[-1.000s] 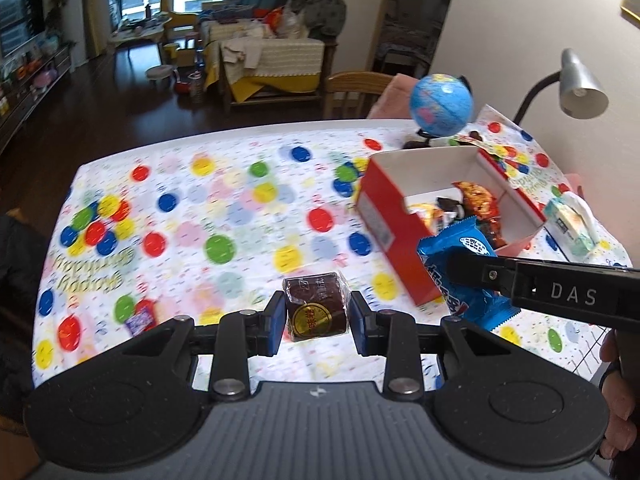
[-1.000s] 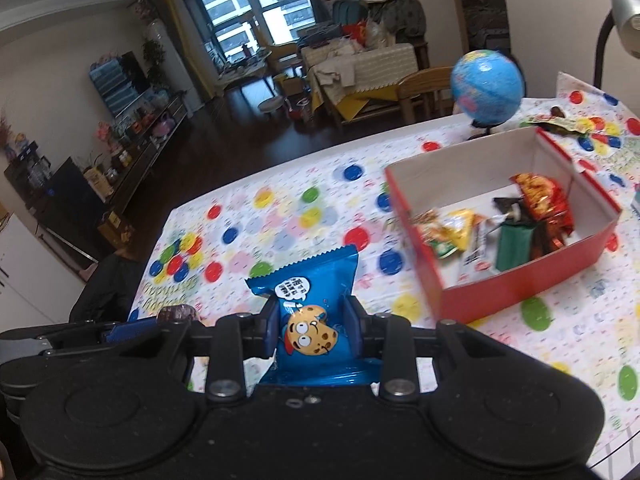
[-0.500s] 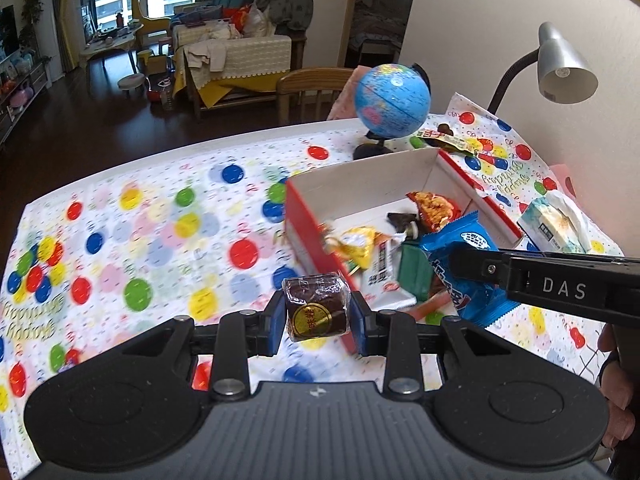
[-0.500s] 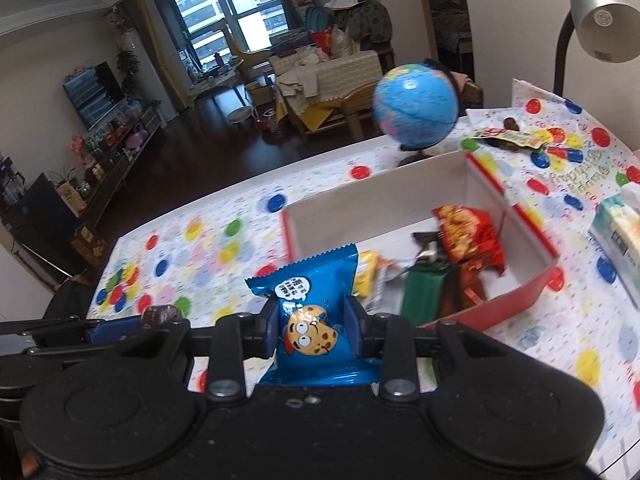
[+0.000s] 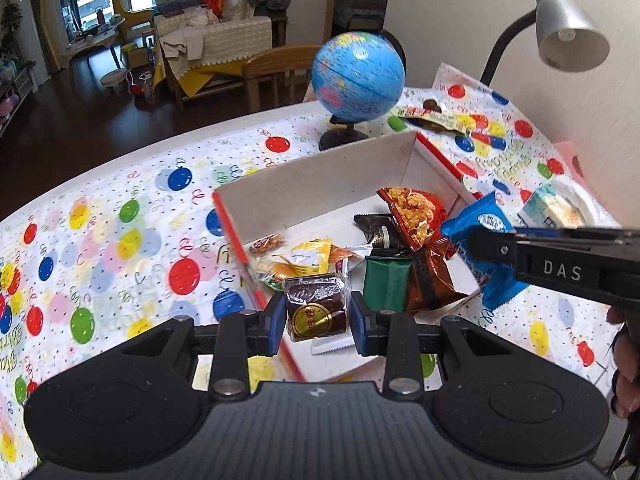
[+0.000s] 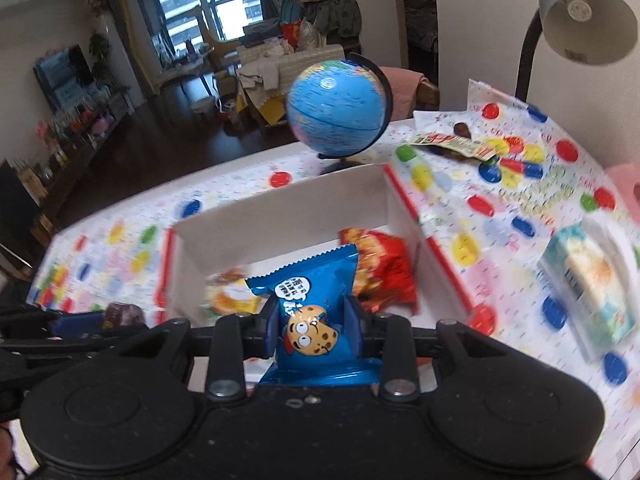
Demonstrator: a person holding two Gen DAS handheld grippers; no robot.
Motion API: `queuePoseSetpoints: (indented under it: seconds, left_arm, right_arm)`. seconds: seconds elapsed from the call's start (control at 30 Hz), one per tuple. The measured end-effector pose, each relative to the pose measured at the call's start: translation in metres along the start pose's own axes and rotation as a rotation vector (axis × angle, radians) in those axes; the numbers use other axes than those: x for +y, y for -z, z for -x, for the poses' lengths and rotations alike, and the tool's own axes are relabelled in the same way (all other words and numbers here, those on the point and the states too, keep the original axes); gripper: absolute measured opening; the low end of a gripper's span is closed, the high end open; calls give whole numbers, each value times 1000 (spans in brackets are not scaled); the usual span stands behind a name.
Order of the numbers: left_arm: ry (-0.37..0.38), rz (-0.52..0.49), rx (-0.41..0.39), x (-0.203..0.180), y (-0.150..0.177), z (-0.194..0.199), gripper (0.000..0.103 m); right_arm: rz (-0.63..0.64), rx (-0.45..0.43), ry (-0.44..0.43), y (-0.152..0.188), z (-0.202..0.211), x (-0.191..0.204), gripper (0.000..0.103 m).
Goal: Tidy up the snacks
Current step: 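Carry the cookie bag and chocolate with both grippers over the red box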
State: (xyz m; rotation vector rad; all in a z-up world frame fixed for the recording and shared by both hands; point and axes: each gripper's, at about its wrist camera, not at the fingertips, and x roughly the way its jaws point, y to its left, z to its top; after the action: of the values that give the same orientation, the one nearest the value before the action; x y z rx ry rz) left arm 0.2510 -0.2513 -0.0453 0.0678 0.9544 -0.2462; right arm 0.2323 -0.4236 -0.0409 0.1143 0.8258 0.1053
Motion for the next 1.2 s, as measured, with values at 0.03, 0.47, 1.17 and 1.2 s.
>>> queuePoseSetpoints:
  seconds: [0.03, 0.47, 1.17, 1.2]
  left_arm:
    - [-4, -8, 8, -4, -2, -6, 33]
    - [-51, -68, 104, -27, -13, -78, 33]
    - [-48, -105, 167, -28, -9, -116, 33]
    - [-52, -102, 160, -28, -10, -114, 33]
  right_arm:
    - [13, 1, 10, -1, -3, -1, 31]
    - [141, 65, -14, -19, -68, -1, 31]
    - [153, 132, -46, -7, -101, -4, 36]
    - [148, 131, -45, -6, -99, -5, 36]
